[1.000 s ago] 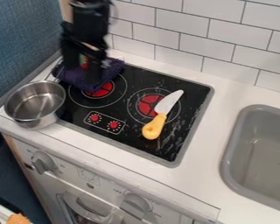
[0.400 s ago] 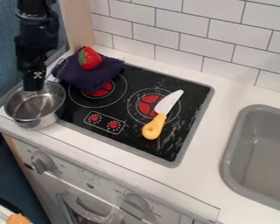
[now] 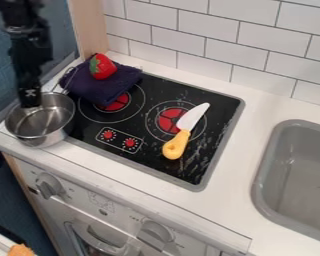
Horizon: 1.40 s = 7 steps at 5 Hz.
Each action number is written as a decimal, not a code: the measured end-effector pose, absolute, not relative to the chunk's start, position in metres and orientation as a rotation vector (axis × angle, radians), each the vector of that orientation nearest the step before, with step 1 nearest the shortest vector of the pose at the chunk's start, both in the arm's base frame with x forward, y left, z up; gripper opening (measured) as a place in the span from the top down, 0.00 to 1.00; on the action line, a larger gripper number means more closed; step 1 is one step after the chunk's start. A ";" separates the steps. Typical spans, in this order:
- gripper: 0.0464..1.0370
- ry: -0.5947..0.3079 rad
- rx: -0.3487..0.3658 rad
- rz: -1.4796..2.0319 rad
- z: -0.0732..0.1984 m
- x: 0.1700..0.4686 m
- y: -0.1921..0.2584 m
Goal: Move the silver pan between the knife and purple cloth
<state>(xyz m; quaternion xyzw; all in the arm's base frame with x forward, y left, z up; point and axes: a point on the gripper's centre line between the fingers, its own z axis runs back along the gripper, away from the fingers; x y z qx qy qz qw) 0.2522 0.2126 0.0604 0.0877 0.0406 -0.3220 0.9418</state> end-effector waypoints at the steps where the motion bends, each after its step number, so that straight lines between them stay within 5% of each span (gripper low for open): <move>1: 0.04 0.086 0.182 -0.643 0.056 0.257 0.219; 7: 0.04 0.135 0.095 -0.593 0.018 0.261 0.223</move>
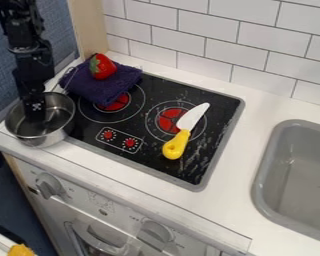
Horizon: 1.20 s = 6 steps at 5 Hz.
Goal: Move the silver pan between the knife and purple cloth
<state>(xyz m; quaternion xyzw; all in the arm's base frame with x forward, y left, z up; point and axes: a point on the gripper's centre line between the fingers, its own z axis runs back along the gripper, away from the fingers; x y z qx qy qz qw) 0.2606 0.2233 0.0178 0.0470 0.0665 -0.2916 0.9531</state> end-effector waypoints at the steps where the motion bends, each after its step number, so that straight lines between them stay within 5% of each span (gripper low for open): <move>1: 0.07 0.140 0.095 -0.575 0.018 0.260 0.224; 3: 0.65 0.152 0.060 -0.588 0.018 0.252 0.225; 4: 0.85 0.163 0.042 -0.560 0.023 0.252 0.226; 6: 0.96 0.122 -0.001 -0.565 0.036 0.250 0.228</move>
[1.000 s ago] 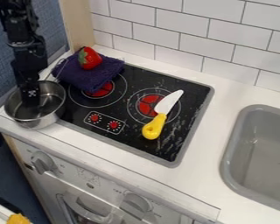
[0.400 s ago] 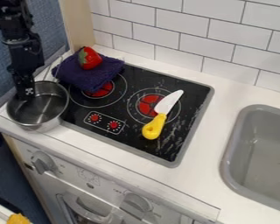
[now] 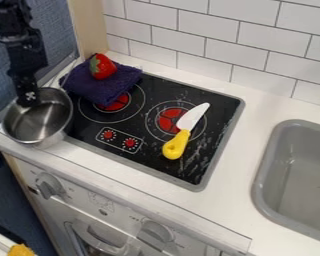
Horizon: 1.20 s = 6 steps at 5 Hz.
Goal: Move the silver pan between the knife and purple cloth
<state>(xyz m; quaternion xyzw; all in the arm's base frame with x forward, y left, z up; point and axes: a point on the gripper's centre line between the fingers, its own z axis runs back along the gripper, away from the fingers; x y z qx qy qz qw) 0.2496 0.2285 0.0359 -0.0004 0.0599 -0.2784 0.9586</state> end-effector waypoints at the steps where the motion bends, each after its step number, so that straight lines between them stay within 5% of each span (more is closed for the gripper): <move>1: 0.96 0.109 -0.007 -0.568 0.050 0.244 0.222; 4: 0.96 0.082 -0.015 -0.595 0.086 0.252 0.170; 5: 0.96 0.090 -0.050 -0.510 0.090 0.258 0.154; 6: 0.96 0.075 -0.171 -0.255 0.092 0.259 0.132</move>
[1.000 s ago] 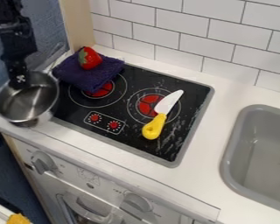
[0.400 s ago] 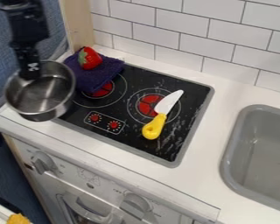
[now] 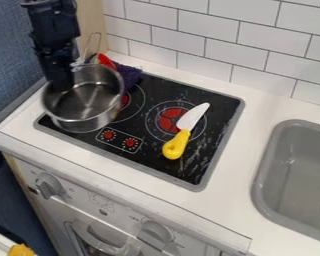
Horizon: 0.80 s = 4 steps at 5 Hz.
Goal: Move the silver pan between the knife and purple cloth
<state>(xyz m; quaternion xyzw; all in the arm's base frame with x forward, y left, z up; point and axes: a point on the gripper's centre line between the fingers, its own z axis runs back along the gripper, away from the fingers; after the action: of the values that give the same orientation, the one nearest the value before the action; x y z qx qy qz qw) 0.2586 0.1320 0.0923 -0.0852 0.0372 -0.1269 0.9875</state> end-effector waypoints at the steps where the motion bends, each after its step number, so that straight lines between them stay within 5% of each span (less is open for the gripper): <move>1: 0.96 0.086 -0.265 -0.013 0.091 0.255 0.116; 4: 0.96 0.053 -0.355 0.745 0.072 0.269 0.114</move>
<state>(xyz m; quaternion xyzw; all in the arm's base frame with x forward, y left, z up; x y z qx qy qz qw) 0.2692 0.1141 0.0721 -0.1723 0.0257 0.3618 0.9158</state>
